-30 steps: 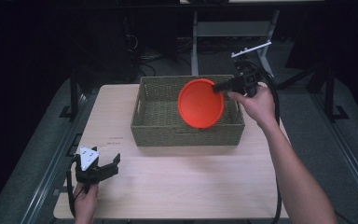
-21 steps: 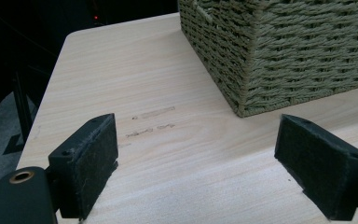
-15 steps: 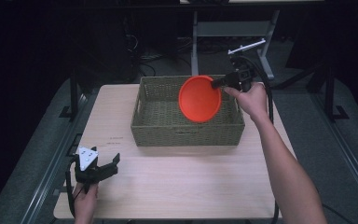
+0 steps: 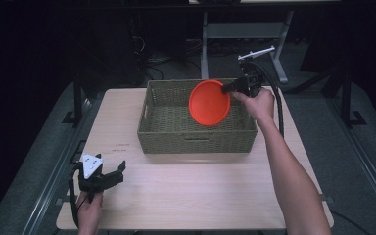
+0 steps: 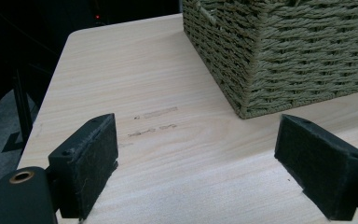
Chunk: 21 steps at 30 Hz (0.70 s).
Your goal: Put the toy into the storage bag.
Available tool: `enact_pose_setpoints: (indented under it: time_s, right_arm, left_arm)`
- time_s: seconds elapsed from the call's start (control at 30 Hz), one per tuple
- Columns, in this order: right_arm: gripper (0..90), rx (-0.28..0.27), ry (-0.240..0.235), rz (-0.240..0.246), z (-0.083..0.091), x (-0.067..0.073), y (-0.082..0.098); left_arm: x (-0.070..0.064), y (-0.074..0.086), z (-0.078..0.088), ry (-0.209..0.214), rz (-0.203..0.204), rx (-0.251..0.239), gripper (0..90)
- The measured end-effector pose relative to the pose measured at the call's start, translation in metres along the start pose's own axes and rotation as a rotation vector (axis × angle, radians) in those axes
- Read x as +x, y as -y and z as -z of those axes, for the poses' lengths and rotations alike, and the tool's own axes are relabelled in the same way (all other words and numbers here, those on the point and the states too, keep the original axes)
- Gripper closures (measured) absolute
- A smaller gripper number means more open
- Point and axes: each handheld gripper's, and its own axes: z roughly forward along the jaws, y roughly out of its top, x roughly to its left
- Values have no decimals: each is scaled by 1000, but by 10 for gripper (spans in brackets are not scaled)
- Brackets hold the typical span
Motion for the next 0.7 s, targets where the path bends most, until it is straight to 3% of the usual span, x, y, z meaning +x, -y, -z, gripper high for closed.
enact_pose_setpoints:
  time_s: [0.4,0.7]
  right_arm:
    - [820,55,31,-42,-31,-10,5]
    - [819,140,80,-48,-57,-16,15]
  left_arm:
    - [1,0,1,-1,8,1,128]
    - [1,0,1,-1,2,9,128]
